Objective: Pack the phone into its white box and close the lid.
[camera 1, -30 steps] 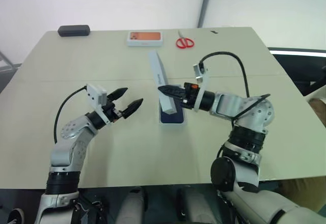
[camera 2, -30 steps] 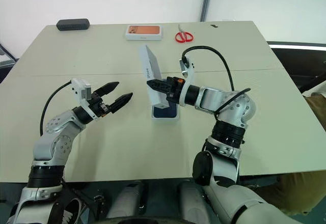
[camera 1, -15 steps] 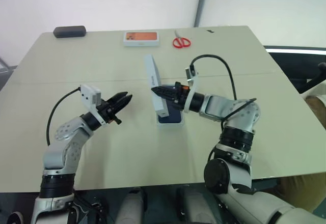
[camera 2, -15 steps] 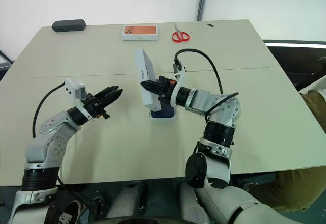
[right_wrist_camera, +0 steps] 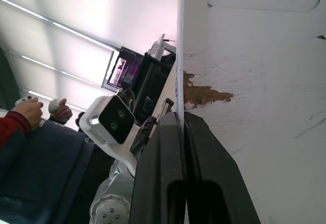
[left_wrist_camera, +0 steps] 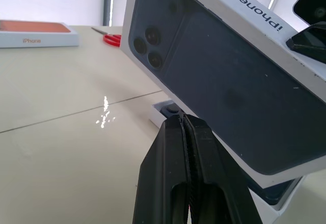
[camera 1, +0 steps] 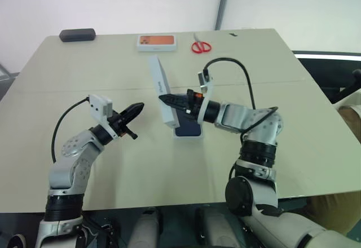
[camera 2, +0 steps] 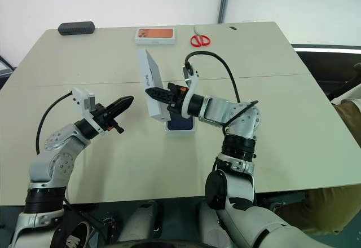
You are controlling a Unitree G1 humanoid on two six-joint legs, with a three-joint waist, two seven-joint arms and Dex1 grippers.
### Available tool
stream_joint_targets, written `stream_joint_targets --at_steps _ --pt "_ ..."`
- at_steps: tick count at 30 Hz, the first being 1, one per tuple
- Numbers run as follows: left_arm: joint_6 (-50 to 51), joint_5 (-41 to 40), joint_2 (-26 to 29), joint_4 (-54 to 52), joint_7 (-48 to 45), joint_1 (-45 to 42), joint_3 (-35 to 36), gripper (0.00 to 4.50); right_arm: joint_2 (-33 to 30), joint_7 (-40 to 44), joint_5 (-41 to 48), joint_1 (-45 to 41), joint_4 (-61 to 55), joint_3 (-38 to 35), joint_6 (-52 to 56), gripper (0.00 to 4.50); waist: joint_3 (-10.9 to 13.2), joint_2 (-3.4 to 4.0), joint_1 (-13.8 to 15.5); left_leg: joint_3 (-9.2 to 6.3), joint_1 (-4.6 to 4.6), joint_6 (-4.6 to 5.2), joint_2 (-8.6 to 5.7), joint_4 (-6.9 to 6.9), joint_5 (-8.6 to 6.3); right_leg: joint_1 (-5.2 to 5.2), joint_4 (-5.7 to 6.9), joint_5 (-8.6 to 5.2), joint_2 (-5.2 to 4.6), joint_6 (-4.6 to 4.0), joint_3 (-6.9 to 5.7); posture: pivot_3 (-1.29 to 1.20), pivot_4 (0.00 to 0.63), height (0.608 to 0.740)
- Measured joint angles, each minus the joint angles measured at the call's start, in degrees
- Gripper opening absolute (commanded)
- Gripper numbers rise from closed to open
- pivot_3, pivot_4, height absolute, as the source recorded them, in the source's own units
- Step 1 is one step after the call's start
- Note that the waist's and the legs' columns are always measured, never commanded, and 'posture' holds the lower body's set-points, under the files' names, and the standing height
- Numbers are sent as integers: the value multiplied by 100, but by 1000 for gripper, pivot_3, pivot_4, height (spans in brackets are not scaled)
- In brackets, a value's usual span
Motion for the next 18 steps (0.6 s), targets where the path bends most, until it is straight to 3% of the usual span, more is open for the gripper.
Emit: stream_joint_targets --at_steps 18 --pt "-29 180 -219 -20 128 188 -207 106 -37 -34 343 632 630 797 -805 0 -3 -1 25 -2 3 0 -2 4 0 12 -3 0 -4 1 -1 0 150 740"
